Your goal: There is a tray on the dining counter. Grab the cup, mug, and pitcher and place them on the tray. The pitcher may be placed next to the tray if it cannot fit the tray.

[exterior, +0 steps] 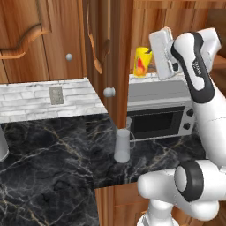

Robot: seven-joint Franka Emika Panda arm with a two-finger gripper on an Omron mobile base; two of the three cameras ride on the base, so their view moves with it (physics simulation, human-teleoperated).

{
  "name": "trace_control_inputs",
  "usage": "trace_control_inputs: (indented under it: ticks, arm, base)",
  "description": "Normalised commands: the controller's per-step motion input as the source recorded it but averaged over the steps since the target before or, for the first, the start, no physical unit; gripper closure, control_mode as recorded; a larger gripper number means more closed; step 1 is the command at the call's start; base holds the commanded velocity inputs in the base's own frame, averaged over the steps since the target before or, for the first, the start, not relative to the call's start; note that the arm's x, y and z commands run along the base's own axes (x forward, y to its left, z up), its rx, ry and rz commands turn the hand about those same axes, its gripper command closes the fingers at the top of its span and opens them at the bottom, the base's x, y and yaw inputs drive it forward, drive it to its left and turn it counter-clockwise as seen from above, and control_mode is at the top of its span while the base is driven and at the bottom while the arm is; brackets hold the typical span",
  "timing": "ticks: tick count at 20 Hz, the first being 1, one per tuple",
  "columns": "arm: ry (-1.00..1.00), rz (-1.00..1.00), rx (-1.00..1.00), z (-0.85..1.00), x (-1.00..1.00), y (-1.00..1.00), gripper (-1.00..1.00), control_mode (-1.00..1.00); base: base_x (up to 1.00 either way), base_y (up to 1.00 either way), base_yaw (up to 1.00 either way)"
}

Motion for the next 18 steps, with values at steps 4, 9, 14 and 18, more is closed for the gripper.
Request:
trace_control_inputs:
  ticks: [4,9,14,18]
  arm:
    - [0.00,0.00,0.00,0.02,-1.00,-0.60,1.00,-1.00]
    - [0.02,0.00,-0.01,0.00,-0.99,-0.45,1.00,-1.00]
    - [0.08,0.00,-0.04,0.00,-0.78,-0.07,1.00,-1.00]
    - [0.05,0.00,-0.04,0.00,-0.32,0.00,1.00,-1.00]
  base:
    - [0.00,0.00,0.00]
    - [0.00,0.00,0.00]
    - [0.00,0.00,0.00]
    - [0.00,0.00,0.00]
